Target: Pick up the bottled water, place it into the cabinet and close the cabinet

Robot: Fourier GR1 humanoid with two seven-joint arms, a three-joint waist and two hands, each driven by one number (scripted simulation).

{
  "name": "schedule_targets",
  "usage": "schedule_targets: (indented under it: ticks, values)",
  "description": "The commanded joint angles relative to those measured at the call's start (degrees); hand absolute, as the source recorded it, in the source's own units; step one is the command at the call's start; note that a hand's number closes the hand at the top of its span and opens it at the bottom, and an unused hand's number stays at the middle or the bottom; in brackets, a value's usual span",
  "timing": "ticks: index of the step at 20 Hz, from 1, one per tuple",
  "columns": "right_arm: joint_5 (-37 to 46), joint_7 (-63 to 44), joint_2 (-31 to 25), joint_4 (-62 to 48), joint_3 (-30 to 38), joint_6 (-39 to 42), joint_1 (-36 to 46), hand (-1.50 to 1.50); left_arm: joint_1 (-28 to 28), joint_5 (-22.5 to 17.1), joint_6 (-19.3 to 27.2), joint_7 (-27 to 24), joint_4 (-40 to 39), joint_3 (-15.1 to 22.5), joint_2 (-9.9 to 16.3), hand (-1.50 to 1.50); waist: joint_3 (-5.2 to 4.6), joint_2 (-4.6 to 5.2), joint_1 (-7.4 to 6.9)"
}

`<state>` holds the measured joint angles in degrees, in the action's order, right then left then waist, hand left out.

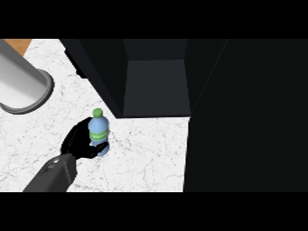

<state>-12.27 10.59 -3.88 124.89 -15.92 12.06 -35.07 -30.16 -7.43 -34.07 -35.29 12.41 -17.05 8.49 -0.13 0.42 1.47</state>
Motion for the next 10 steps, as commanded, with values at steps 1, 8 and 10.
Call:
schedule_targets:
  ticks: [1, 8, 10]
  values:
    - [0.40, 1.19, 0.58, -2.37, 0.06, -0.29, 1.35, -1.50, 0.22, 1.11, -2.27, -6.03, 0.23, 0.91, -1.64, 1.50, 0.00, 0.04, 0.02]
    - [-0.92, 0.86, -0.34, -1.35, 1.71, -0.18, 1.13, -1.50, 6.45, -2.88, -0.84, -9.09, 4.22, -2.48, 2.09, 1.50, 0.11, -0.43, -1.51]
    - [-1.45, 0.96, -1.92, 1.76, 0.46, 1.16, -4.42, -1.50, 7.02, -4.52, -0.85, -9.34, 3.60, -4.23, 3.51, 1.50, 0.05, -0.36, -0.67]
